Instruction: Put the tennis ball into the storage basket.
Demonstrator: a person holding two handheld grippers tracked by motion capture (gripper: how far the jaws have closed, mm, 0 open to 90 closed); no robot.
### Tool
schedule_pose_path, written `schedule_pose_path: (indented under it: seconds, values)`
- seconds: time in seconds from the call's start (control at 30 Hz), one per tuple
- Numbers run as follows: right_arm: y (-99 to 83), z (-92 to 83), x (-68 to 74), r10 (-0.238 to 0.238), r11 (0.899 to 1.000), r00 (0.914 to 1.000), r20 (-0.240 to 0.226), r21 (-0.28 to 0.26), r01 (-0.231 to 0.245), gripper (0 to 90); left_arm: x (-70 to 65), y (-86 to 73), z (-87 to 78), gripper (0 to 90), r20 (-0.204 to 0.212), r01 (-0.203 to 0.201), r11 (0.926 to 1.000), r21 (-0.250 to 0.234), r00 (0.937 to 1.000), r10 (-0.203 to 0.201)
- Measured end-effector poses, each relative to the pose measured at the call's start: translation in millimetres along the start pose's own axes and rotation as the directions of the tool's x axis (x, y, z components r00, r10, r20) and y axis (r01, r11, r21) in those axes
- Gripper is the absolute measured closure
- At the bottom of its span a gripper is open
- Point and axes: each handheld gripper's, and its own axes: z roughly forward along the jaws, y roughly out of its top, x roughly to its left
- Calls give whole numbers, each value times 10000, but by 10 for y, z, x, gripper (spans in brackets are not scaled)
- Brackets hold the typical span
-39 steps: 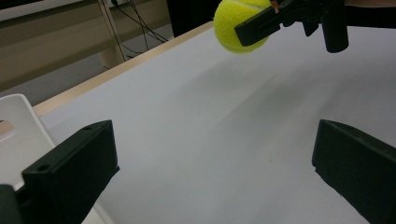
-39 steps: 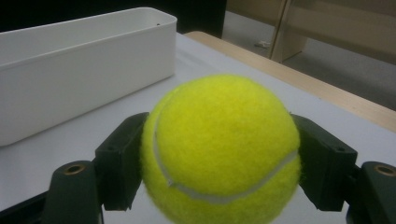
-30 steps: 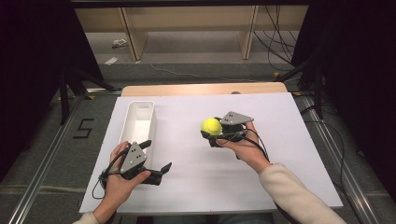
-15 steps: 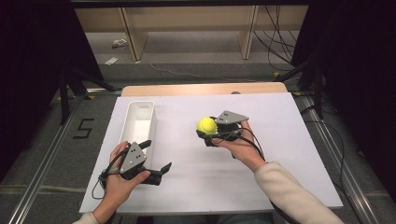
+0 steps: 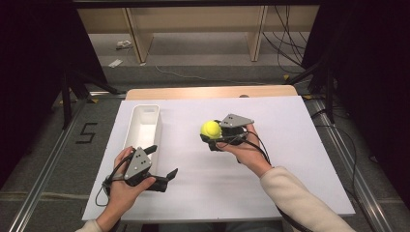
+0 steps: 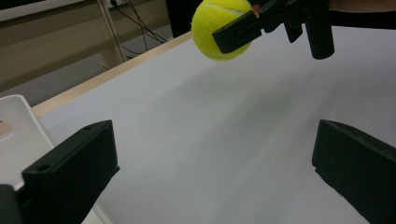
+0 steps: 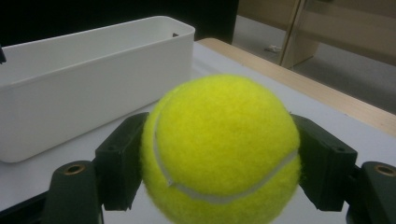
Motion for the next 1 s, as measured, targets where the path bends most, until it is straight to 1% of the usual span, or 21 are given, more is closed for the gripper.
schedule_pose_path:
  seconds: [0.73,1.0]
  values:
    - [75,80,68,-35,9999,9999,-143,-141,33,271,-1,3,-3,0,20,-42,10000,-15,10000,42]
    - [95,126,104,-44,9999,9997,-240,-166,40,271,-1,4,-6,0,5,0,10000,-31,10000,0]
